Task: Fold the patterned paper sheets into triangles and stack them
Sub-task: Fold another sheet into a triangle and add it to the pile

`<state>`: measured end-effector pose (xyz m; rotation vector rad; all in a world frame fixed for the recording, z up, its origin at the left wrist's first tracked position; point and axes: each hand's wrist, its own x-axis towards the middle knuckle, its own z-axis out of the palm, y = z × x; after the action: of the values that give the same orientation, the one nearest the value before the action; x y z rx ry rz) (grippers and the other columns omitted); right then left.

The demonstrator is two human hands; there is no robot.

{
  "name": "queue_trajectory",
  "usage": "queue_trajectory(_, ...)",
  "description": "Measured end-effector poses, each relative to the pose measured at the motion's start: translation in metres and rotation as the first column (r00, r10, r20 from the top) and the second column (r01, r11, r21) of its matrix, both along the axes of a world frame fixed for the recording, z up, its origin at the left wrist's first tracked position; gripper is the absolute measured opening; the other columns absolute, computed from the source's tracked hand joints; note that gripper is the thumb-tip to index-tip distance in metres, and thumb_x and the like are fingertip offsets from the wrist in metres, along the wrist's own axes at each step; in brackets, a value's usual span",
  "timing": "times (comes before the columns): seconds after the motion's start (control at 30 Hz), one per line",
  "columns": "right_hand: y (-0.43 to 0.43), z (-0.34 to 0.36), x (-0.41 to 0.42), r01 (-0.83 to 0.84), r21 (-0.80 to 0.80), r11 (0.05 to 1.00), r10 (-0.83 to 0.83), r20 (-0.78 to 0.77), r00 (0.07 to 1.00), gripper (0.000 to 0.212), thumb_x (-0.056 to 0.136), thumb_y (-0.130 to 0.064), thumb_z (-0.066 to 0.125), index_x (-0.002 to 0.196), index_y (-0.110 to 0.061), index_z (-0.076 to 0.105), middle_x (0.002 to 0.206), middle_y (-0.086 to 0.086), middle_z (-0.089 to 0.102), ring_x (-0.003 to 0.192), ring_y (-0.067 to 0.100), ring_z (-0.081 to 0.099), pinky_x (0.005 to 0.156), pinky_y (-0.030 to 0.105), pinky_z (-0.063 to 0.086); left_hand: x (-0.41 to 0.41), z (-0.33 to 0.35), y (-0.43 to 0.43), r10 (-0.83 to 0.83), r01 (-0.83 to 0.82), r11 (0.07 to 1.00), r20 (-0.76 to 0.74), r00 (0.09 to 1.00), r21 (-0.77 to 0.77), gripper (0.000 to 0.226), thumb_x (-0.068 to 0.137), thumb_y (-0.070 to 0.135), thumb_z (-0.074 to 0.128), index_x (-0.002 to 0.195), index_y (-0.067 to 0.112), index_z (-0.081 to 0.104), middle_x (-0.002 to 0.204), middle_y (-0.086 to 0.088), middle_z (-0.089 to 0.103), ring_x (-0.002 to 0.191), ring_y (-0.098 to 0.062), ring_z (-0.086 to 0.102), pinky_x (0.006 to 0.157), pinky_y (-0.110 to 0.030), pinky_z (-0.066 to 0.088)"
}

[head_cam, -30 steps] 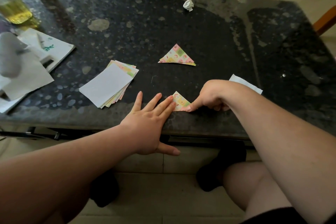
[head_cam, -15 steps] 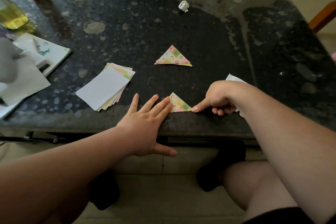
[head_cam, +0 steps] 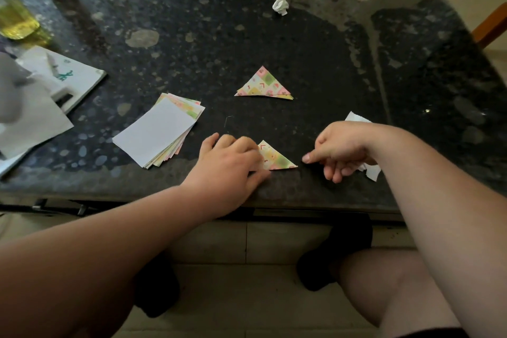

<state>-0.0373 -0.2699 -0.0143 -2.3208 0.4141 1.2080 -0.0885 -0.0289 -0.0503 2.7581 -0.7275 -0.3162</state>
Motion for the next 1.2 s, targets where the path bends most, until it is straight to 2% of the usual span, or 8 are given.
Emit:
queue_trajectory(0.17,0.026,0.011,0.005,0.035,0.138,0.99,-0.062,0.2,0.978,0.016,0.098,-0.023,0.07,0.097,-0.007,0.068,0.082,0.011,0.077,0.066,0.019,0.074,0.057,0.031,0.06,0.034,0.009,-0.013,0.114,-0.112,0.993,-0.112,0.987,0.023,0.039,0.098,0.047,0.059,0.135,0.036,0.053,0.138,0.01,0.047,0.131,-0.017,0.042,0.111,-0.044,0.029)
queue_trajectory(0.47,0.055,0.0,-0.008,-0.345,-0.268,0.899,0.402,0.194,0.895,0.034,0.082,-0.034,0.085,0.108,-0.018,0.07,0.093,0.004,0.071,0.084,0.023,0.071,0.082,0.04,0.062,0.05,0.013,-0.028,0.208,-0.206,0.978,-0.305,0.929,0.039,0.042,0.088,0.04,0.075,0.124,0.034,0.055,0.097,0.017,0.055,0.106,-0.015,0.055,0.098,-0.041,0.032)
queue_trajectory(0.57,0.05,0.0,-0.01,-0.372,-0.209,0.905,0.414,0.221,0.883,0.017,0.085,-0.032,0.081,0.098,-0.021,0.076,0.09,0.002,0.072,0.083,0.02,0.069,0.074,0.032,0.058,0.049,0.014,-0.028,0.219,-0.222,0.975,-0.277,0.936,0.019,0.031,0.085,0.041,0.078,0.103,0.037,0.054,0.099,0.015,0.052,0.103,-0.015,0.052,0.092,-0.037,0.032)
queue_trajectory(0.7,0.043,0.001,-0.01,-0.378,-0.115,0.919,0.395,0.288,0.872,0.012,0.086,-0.035,0.08,0.081,-0.027,0.072,0.084,-0.005,0.071,0.08,0.013,0.067,0.063,0.028,0.05,0.048,0.012,-0.022,0.193,-0.23,0.966,-0.258,0.947,-0.122,0.048,0.083,0.039,0.08,0.123,0.035,0.055,0.115,0.013,0.052,0.109,-0.011,0.05,0.098,-0.034,0.042)
queue_trajectory(0.77,0.038,0.004,-0.009,-0.367,-0.076,0.927,0.37,0.346,0.862,0.016,0.085,-0.038,0.081,0.077,-0.028,0.072,0.082,-0.008,0.07,0.078,0.01,0.066,0.061,0.025,0.046,0.048,0.014,-0.02,0.161,-0.228,0.945,-0.273,0.948,-0.235,0.026,0.089,0.035,0.074,0.114,0.037,0.066,0.103,0.017,0.063,0.1,-0.008,0.06,0.085,-0.027,0.048)
queue_trajectory(0.87,0.03,0.011,-0.005,-0.328,-0.036,0.944,0.313,0.41,0.856,0.018,0.085,-0.04,0.081,0.072,-0.031,0.073,0.074,-0.012,0.069,0.072,0.004,0.064,0.06,0.022,0.044,0.05,0.021,-0.014,0.126,-0.208,0.916,-0.245,0.961,-0.343,0.008,0.093,0.037,0.071,0.087,0.042,0.073,0.086,0.019,0.07,0.086,-0.001,0.064,0.074,-0.019,0.049)
queue_trajectory(1.03,0.018,0.009,-0.003,-0.138,0.257,0.957,0.001,0.471,0.882,0.004,0.091,-0.022,0.077,0.087,-0.023,0.078,0.073,-0.002,0.076,0.06,0.008,0.066,0.056,0.025,0.052,0.058,0.02,0.002,-0.004,0.046,0.857,0.082,0.997,-0.513,0.008,0.091,0.031,0.075,0.097,0.033,0.08,0.107,0.018,0.072,0.099,0.0,0.059,0.092,-0.022,0.046)
queue_trajectory(1.2,0.012,0.001,0.0,0.274,0.643,0.715,-0.473,0.156,0.867,0.015,0.094,0.01,0.061,0.092,0.001,0.073,0.072,0.013,0.072,0.065,0.018,0.069,0.058,0.026,0.06,0.05,0.008,0.005,-0.198,0.325,0.893,0.375,0.906,-0.313,0.021,0.096,0.034,0.064,0.106,0.029,0.081,0.125,0.003,0.071,0.105,-0.023,0.06,0.091,-0.037,0.048)
